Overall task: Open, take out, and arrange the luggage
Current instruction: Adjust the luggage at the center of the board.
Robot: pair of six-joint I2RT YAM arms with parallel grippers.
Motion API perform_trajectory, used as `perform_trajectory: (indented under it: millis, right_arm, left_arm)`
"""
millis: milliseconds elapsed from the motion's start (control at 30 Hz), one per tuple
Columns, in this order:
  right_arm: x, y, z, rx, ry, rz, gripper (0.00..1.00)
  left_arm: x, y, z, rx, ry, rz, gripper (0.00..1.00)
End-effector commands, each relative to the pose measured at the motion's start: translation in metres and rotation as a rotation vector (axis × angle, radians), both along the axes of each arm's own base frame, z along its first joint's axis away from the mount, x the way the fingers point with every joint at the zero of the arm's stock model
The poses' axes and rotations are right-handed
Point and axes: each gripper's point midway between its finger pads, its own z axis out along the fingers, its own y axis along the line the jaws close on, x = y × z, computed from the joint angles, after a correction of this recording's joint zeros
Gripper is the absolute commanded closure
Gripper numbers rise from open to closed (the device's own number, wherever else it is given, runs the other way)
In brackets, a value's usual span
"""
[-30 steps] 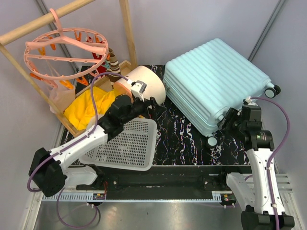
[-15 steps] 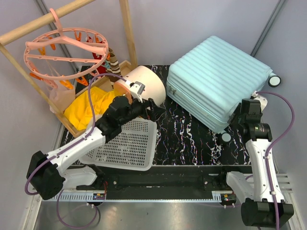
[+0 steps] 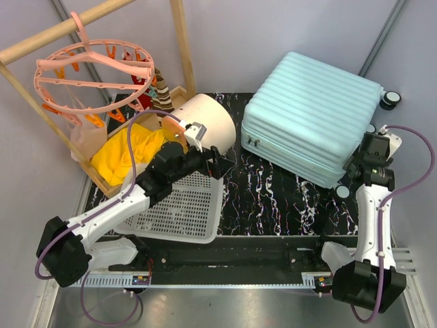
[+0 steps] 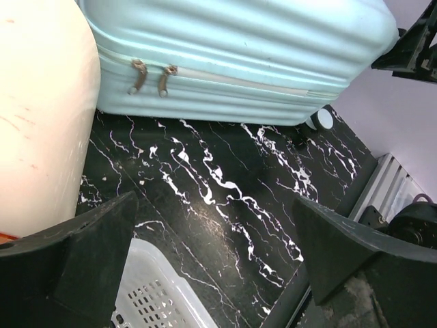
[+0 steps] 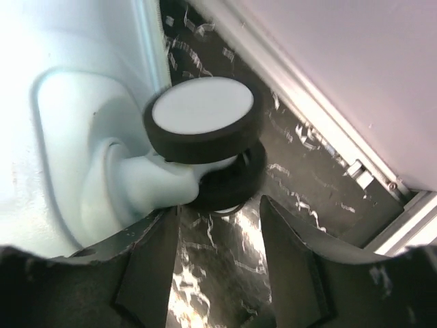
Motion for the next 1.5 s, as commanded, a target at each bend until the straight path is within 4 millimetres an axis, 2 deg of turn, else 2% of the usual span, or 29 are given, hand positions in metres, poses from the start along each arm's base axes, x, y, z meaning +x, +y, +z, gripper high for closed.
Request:
perform_trajectory:
  millis: [0, 67, 100, 133, 200, 333, 400, 433, 500, 533, 567, 633, 667, 700, 733, 767, 800, 867, 900, 933, 967, 1000, 1067, 1100, 1133, 1200, 1233, 1300, 1467]
  right_arm:
    - [0.034, -0.032, 0.097, -0.107, -0.397, -0.116, 0.63]
    - [0.033, -0.012, 0.105, -0.054, -0.459, -0.031, 0.56]
    - [0.032, -0.006, 0.108, -0.030, -0.486, -0.018, 0.49]
    - [0.026, 0.002, 0.118, -0.021, -0.529, 0.003, 0.47]
    - [0.021, 0.020, 0.122, 0.039, -0.571, 0.062, 0.44]
    - [0.005, 0.058, 0.149, 0.114, -0.704, 0.202, 0.45]
    - [0.006, 0.077, 0.158, 0.168, -0.750, 0.284, 0.47]
    - [0.008, 0.094, 0.165, 0.208, -0.772, 0.378, 0.50]
    - [0.016, 0.115, 0.168, 0.276, -0.776, 0.491, 0.51]
    - [0.026, 0.139, 0.162, 0.347, -0.743, 0.608, 0.51]
    - [0.032, 0.151, 0.157, 0.378, -0.715, 0.647, 0.51]
    - [0.053, 0.169, 0.131, 0.347, -0.613, 0.658, 0.51]
    - [0.048, 0.220, 0.122, 0.366, -0.562, 0.797, 0.50]
    - [0.058, 0.237, 0.103, 0.345, -0.506, 0.788, 0.50]
    - [0.063, 0.255, 0.095, 0.350, -0.503, 0.810, 0.50]
    - [0.057, 0.289, 0.088, 0.400, -0.485, 0.877, 0.50]
    - [0.063, 0.306, 0.069, 0.431, -0.439, 0.892, 0.49]
    - [0.069, 0.333, 0.055, 0.491, -0.451, 0.911, 0.51]
    - [0.071, 0.345, 0.039, 0.487, -0.427, 0.908, 0.51]
    - [0.075, 0.350, 0.032, 0.480, -0.446, 0.900, 0.51]
    - [0.076, 0.350, 0.023, 0.467, -0.434, 0.873, 0.51]
    - [0.084, 0.345, 0.021, 0.426, -0.469, 0.810, 0.51]
    - [0.089, 0.336, 0.008, 0.398, -0.509, 0.741, 0.51]
    - [0.096, 0.330, 0.012, 0.382, -0.570, 0.681, 0.51]
    - [0.096, 0.323, -0.002, 0.362, -0.566, 0.643, 0.51]
    - [0.105, 0.311, -0.011, 0.319, -0.595, 0.543, 0.51]
    - [0.106, 0.308, -0.019, 0.303, -0.590, 0.527, 0.51]
    - [0.114, 0.309, -0.023, 0.292, -0.614, 0.509, 0.52]
    - [0.132, 0.322, -0.029, 0.247, -0.608, 0.541, 0.53]
  left_arm:
    - [-0.005, 0.002, 0.019, -0.049, -0.048, -0.012, 0.01]
    - [-0.002, 0.002, 0.015, -0.043, -0.044, 0.007, 0.01]
    - [-0.003, 0.001, 0.013, -0.039, -0.043, 0.005, 0.01]
    - [-0.001, -0.001, 0.013, -0.039, -0.047, 0.014, 0.01]
    - [-0.006, -0.010, 0.014, -0.028, -0.060, -0.001, 0.01]
    - [-0.010, -0.020, 0.019, -0.002, -0.091, 0.002, 0.01]
    - [-0.011, -0.023, 0.020, 0.001, -0.086, -0.006, 0.01]
    - [-0.011, -0.024, 0.020, 0.002, -0.084, -0.007, 0.01]
    - [-0.011, -0.022, 0.023, 0.015, -0.083, -0.004, 0.01]
    - [-0.011, -0.021, 0.024, 0.024, -0.084, -0.003, 0.01]
    - [-0.009, -0.019, 0.028, 0.024, -0.091, 0.003, 0.01]
    - [-0.011, -0.015, 0.032, 0.015, -0.087, -0.027, 0.01]
    - [-0.001, -0.004, 0.033, 0.008, -0.071, 0.005, 0.01]
    - [-0.001, 0.002, 0.033, -0.001, -0.041, 0.017, 0.01]
    - [0.001, 0.007, 0.033, 0.002, -0.034, 0.036, 0.01]
    - [0.004, 0.013, 0.040, 0.003, -0.039, 0.055, 0.01]
    - [0.002, 0.019, 0.036, 0.034, -0.030, 0.061, 0.01]
    - [0.002, 0.029, 0.053, 0.042, -0.049, 0.071, 0.01]
    - [-0.003, 0.034, 0.048, 0.083, -0.027, 0.052, 0.01]
    - [-0.003, 0.038, 0.060, 0.085, -0.042, 0.048, 0.01]
    - [0.002, 0.048, 0.062, 0.099, -0.035, 0.065, 0.01]
    - [-0.001, 0.055, 0.058, 0.133, -0.023, 0.046, 0.01]
    - [0.009, 0.073, 0.068, 0.144, -0.043, 0.086, 0.01]
    - [0.013, 0.081, 0.068, 0.169, -0.055, 0.114, 0.01]
    - [0.016, 0.086, 0.069, 0.179, -0.067, 0.137, 0.01]
    - [0.021, 0.093, 0.074, 0.177, -0.110, 0.177, 0.01]
    - [0.023, 0.095, 0.069, 0.180, -0.114, 0.185, 0.01]
    - [0.027, 0.099, 0.072, 0.174, -0.138, 0.201, 0.01]
    - [0.032, 0.111, 0.056, 0.193, -0.115, 0.228, 0.01]
